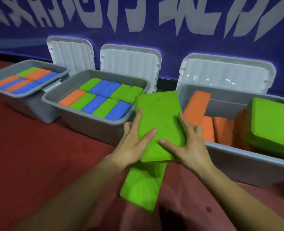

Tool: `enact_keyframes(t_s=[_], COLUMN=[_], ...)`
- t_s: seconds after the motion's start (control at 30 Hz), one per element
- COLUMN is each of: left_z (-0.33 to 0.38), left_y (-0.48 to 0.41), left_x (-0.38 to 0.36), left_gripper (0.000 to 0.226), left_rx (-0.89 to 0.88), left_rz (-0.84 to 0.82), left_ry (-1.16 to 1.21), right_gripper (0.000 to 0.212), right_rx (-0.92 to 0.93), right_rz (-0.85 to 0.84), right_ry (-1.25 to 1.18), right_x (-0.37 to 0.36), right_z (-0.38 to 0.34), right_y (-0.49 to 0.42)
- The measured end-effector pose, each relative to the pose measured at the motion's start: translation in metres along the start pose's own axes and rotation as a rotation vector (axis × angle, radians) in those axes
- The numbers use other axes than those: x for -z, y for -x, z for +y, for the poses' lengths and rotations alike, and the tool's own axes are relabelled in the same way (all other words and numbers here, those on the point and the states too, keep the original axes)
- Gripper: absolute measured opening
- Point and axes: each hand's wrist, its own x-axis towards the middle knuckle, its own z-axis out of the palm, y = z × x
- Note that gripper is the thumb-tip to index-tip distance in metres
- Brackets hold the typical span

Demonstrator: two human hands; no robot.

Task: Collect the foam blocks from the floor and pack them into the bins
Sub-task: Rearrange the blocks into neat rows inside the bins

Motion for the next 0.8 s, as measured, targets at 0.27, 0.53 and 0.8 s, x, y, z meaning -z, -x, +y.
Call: enact_keyframes(t_s=[0.27,0.53,0.8], left_z=[-0.062,-0.078,-0.006], left_y=[0.033,0.012,-0.039], left_x=[-0.015,-0.031,-0.058], left_gripper=[0.090,0.087,0.083], left_rx=[0.439,0.464,-0.021], left_rz=[-0.318,-0.367,0.094], left_ry=[-0.262,-0.394,-0.479], right_gripper=[0.099,0.061,0.019], right_rx=[-0.248,-0.288,-0.146], right_rz=[-0.480,-0.570,0.042], right_ry=[0.227,0.475,0.264], right_x=[-0.067,-0.076,-0.006], right_z=[0.022,0.032,0.008], right_y=[0.042,0.036,-0.018])
